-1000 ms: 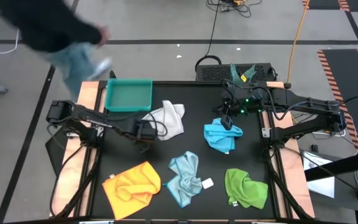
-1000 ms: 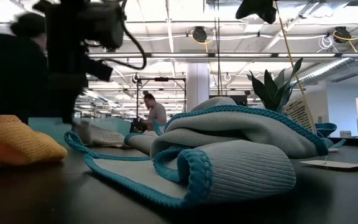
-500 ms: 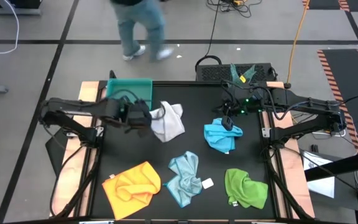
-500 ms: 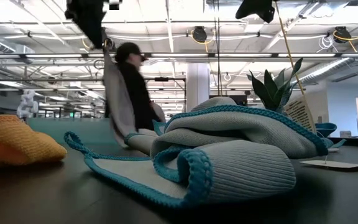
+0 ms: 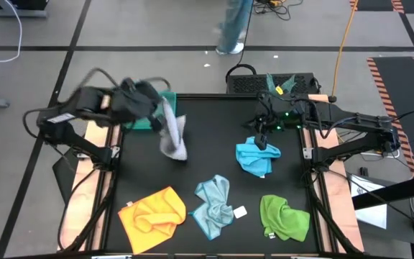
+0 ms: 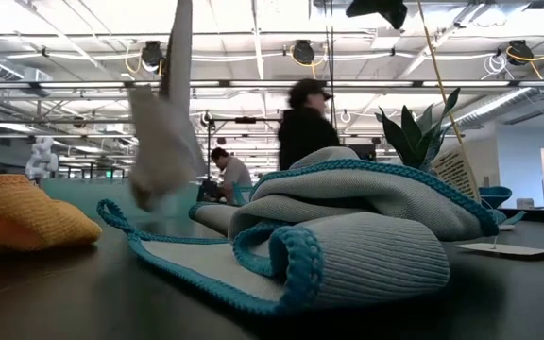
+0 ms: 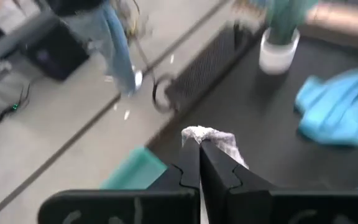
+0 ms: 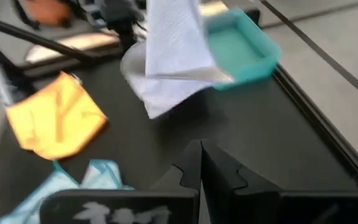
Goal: Fold microfiber towels
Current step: Fold the gray microfiber towel
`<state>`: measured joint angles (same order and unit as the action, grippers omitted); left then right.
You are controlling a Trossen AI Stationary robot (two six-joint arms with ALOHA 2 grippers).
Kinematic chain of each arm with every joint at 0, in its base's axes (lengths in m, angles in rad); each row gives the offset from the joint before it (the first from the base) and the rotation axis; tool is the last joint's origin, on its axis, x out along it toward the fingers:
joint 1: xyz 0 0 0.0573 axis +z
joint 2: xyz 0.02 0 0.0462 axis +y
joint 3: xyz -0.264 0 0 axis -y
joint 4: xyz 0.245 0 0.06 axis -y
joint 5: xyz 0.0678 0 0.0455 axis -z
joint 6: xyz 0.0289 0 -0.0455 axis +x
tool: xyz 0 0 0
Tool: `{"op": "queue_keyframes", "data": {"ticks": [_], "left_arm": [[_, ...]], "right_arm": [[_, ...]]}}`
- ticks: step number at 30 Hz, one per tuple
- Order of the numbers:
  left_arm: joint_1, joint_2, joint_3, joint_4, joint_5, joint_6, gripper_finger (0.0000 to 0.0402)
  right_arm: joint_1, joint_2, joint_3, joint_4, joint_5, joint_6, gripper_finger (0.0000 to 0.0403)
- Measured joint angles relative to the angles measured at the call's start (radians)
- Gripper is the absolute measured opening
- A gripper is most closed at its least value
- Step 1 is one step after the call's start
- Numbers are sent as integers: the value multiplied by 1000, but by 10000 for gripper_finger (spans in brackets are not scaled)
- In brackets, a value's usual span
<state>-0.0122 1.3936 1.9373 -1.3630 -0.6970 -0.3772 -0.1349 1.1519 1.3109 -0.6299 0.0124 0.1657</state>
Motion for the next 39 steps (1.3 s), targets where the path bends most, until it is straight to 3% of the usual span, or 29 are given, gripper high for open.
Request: {"op": "queue_keyframes", "data": {"ticks": [5,14,18,30,34,39], "left_arm": [[14,-2,132,7,0,73,0],[10,0,188,-51,13,95,0],[11,1,187,-64,15,95,0],[11,0,187,-71,17,110,0],[11,0,187,-71,24,103,0],[11,0,187,-71,39,87,0]], "right_arm": [[2,23,0,139,-74,-38,25],[1,156,1,262,-93,-89,158],[7,252,-1,216,-94,-57,192],[-110,383,0,292,-170,-34,198],[-113,426,0,342,-155,-198,198],[-77,499,1,382,-14,-504,198]]}}
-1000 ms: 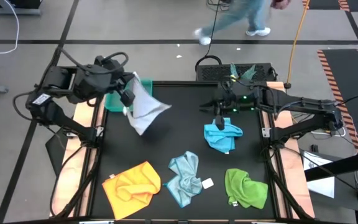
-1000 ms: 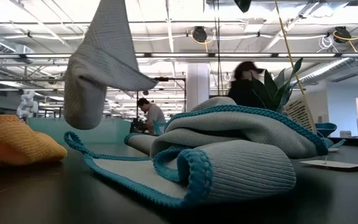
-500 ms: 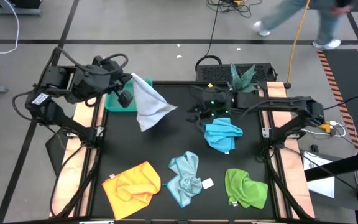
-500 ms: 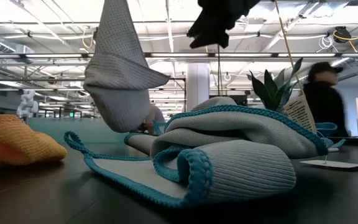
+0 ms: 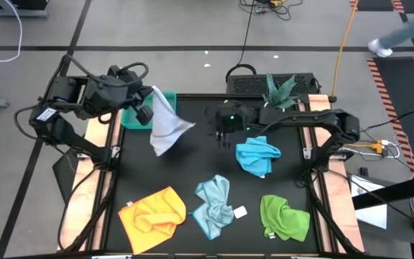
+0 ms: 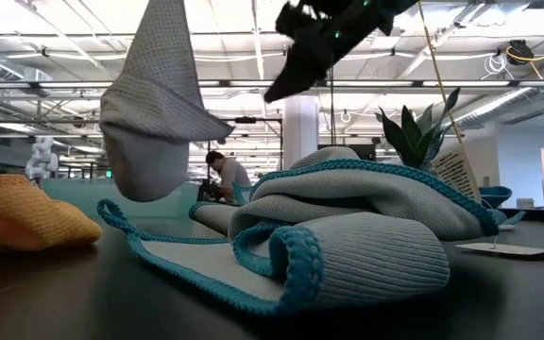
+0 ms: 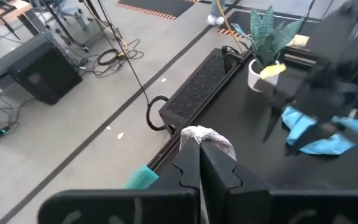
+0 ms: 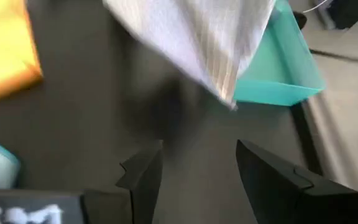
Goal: Fold microfiber towels
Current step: Fold the gray microfiber towel
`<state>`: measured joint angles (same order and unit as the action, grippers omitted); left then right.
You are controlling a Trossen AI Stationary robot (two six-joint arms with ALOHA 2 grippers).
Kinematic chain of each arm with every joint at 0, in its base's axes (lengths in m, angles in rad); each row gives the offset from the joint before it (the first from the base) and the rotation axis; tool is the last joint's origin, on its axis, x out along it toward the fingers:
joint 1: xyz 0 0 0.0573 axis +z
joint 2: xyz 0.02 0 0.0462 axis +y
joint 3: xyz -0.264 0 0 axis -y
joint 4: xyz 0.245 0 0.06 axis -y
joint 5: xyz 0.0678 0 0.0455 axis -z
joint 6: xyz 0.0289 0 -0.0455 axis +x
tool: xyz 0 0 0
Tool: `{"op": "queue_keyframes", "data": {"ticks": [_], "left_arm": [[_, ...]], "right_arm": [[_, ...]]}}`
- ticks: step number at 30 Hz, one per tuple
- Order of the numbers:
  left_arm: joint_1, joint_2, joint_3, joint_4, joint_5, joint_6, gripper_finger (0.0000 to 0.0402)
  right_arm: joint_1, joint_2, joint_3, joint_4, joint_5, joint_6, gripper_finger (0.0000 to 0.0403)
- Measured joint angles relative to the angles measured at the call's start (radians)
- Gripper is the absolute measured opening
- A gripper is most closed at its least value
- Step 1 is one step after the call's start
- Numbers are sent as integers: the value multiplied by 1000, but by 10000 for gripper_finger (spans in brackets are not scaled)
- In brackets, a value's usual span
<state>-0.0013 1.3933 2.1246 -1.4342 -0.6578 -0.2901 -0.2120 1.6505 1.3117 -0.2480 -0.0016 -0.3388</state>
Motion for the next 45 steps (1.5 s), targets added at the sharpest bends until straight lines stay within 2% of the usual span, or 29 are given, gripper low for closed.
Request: {"op": "queue_keyframes", "data": {"ticks": [5,10,17,20,29,38,45], "left_arm": [[0,0,0,0,32,-45,0],[-1,0,0,1,33,-54,0],[0,0,0,1,34,-84,0],[0,0,0,2,36,-86,0],[0,8,0,3,47,-91,0],[0,8,0,11,76,-117,0],[0,8,0,44,91,-105,0]], "right_arm": [[17,92,0,123,133,-229,196],[14,168,0,286,136,-333,187],[-6,185,-1,325,138,-416,185],[-10,162,-2,328,164,-436,185],[-12,123,0,328,135,-451,185],[-17,179,-2,400,92,-465,185],[-17,198,-2,381,73,-443,185]]}}
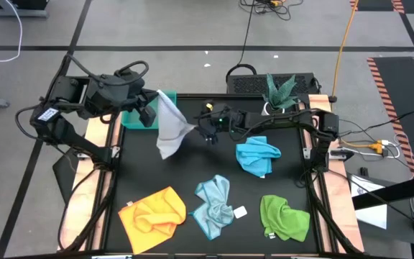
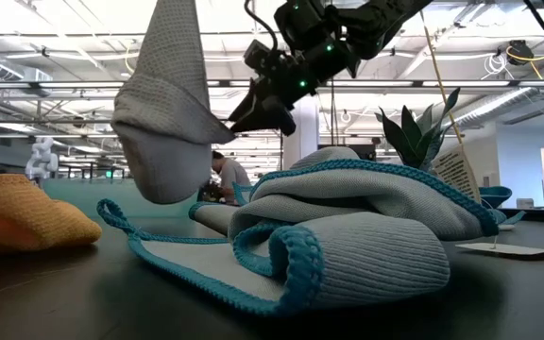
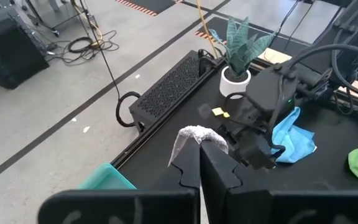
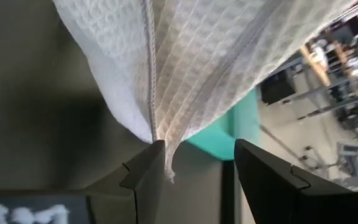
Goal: Fold microfiber towels
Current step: Fold the gray microfiber towel
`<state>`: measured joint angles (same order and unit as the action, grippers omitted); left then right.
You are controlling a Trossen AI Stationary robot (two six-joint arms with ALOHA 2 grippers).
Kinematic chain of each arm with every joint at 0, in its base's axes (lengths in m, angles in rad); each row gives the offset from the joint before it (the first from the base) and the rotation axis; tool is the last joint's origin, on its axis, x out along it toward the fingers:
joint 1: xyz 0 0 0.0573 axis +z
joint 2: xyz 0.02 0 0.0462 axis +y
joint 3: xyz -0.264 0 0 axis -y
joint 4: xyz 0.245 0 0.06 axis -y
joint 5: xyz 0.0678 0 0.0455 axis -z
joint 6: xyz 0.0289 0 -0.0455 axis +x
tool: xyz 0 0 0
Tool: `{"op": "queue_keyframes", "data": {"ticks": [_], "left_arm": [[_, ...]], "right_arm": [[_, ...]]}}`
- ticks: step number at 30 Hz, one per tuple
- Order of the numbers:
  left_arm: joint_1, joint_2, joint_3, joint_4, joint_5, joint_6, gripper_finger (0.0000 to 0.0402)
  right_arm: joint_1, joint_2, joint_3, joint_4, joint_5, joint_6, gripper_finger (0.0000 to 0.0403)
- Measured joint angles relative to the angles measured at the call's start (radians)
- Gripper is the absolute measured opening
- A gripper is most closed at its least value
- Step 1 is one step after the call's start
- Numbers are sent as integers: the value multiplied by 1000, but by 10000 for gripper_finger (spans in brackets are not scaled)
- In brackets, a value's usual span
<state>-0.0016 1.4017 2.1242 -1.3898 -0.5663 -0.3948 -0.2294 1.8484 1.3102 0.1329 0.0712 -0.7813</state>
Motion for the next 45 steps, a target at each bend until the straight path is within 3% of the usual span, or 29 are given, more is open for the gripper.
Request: {"op": "queue_keyframes", "data": {"ticks": [6,10,14,18,23,27,37,42,45], "left_arm": [[0,0,0,0,0,3,0],[0,0,0,0,0,10,0],[0,0,0,0,1,16,0],[0,0,0,1,18,17,0],[0,0,0,2,33,23,0],[0,0,0,3,44,26,0],[0,0,0,3,47,26,0],[0,0,0,3,47,24,0],[0,0,0,3,51,19,0]], "right_arm": [[28,-53,-1,-122,57,78,185],[35,-145,2,-304,112,235,169],[37,-210,0,-492,114,408,112],[44,-258,2,-650,110,577,21],[72,-260,-2,-813,108,734,1],[91,-254,-85,-807,85,817,0],[92,-254,-399,-520,56,1003,0],[111,-256,-481,-548,33,1077,0],[142,-266,-488,-650,33,1109,0]]}}
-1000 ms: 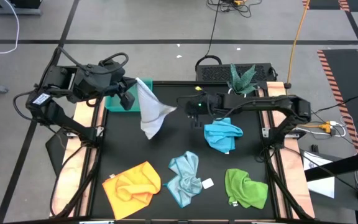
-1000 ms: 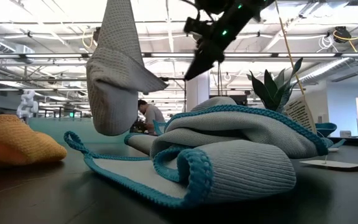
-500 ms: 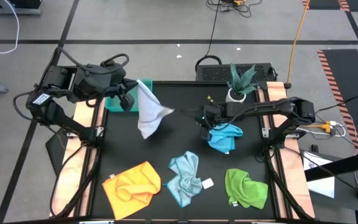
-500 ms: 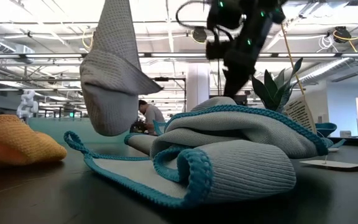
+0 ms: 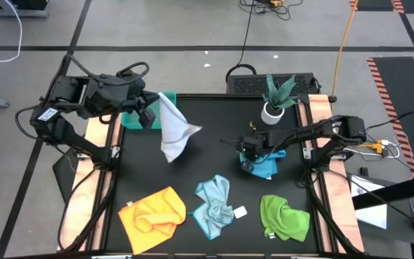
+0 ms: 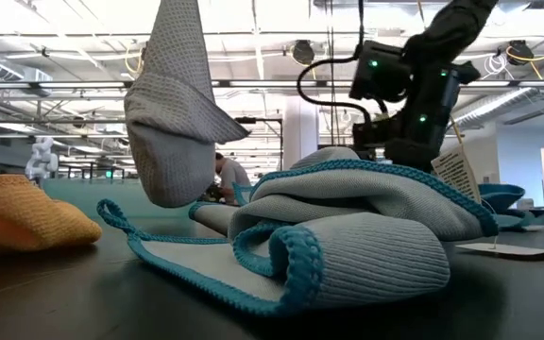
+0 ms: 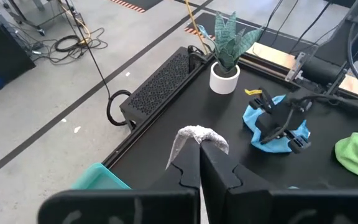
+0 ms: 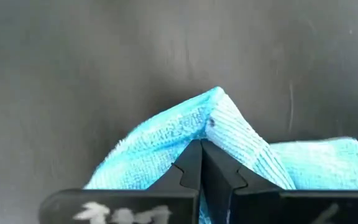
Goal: Fold microfiber towels
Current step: Fold the gray microfiber towel
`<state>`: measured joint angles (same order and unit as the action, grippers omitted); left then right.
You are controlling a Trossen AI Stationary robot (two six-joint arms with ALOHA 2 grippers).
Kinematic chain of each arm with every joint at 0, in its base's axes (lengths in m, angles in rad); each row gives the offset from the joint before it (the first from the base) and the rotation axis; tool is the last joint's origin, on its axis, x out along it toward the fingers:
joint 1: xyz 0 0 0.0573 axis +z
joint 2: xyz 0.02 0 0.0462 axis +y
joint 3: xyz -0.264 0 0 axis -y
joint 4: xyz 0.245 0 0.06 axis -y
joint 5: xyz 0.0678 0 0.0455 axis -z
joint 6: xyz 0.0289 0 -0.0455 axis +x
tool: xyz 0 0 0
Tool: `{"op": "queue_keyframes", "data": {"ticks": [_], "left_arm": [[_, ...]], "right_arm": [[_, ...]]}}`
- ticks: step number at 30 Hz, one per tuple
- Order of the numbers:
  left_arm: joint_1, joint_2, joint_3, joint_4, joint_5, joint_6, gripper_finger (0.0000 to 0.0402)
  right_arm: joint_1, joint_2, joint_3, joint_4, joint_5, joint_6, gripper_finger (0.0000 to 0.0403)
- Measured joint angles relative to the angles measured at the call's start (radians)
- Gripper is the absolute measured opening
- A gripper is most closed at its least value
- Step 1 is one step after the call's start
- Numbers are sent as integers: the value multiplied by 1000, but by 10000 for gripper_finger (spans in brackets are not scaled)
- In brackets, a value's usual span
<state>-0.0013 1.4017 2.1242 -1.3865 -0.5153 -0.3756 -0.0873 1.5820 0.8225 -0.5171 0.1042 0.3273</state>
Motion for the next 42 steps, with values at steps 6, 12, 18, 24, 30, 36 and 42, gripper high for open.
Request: {"op": "queue_keyframes", "data": {"ticks": [6,12,18,24,30,36,42], "left_arm": [[0,0,0,0,6,-11,0],[0,0,0,0,18,-12,0],[0,0,0,0,19,-16,0],[-1,0,0,0,20,-23,0],[0,0,0,0,27,-22,0],[0,0,0,0,57,-18,0],[0,0,0,0,71,-13,0]], "right_arm": [[78,-112,-8,-219,-30,107,0],[124,-299,-7,-241,-6,169,0],[123,-380,-4,175,-111,191,0],[149,-201,9,425,-193,194,0],[219,36,164,427,-233,140,0],[248,214,352,332,-234,31,0],[246,341,407,328,-230,20,0]]}}
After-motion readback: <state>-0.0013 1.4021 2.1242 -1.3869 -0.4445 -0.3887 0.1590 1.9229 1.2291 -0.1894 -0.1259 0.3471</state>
